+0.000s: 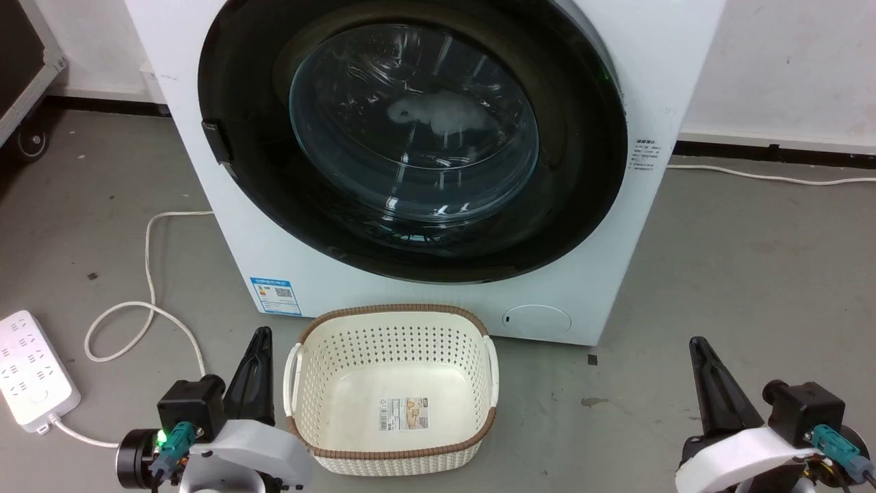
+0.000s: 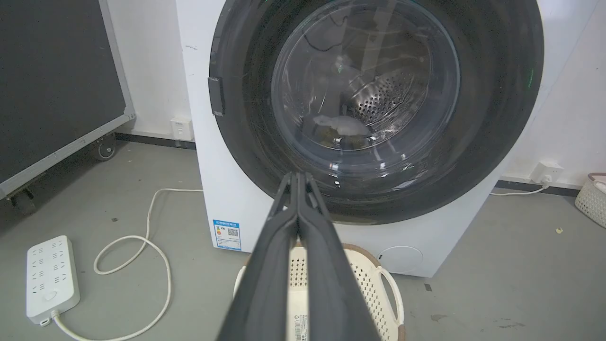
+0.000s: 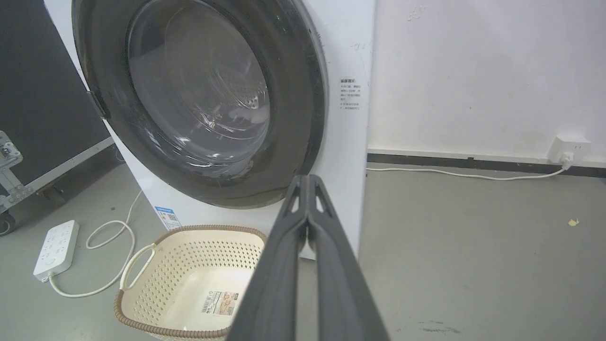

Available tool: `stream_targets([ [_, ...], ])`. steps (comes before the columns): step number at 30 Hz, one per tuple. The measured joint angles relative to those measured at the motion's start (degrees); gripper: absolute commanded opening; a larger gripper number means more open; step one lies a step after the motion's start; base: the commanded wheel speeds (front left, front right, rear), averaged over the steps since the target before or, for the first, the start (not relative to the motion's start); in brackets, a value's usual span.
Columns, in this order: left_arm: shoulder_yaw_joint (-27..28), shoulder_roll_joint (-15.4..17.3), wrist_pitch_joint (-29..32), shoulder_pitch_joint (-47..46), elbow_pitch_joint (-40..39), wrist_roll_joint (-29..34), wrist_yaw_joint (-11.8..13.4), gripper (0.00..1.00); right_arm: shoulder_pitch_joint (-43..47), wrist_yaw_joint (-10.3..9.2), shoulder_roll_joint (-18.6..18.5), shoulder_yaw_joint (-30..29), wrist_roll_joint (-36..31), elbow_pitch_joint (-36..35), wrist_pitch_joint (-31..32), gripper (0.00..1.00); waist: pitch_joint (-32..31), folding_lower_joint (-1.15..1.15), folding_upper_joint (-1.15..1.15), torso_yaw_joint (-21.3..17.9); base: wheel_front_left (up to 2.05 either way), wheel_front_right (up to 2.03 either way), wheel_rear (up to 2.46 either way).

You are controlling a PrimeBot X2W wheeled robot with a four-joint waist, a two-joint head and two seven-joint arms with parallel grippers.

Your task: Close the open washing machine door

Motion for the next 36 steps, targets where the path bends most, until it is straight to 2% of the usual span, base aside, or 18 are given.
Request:
stream_targets([
  [36, 3.0, -2.7, 3.3, 1.1, -2.6, 5.3, -1.6, 0.0, 0.0, 0.0, 0.0, 0.5, -2.1, -2.5, 2.7, 0.0, 0.2, 0.0, 0.0, 0.8, 0.0, 0.0, 0.0],
])
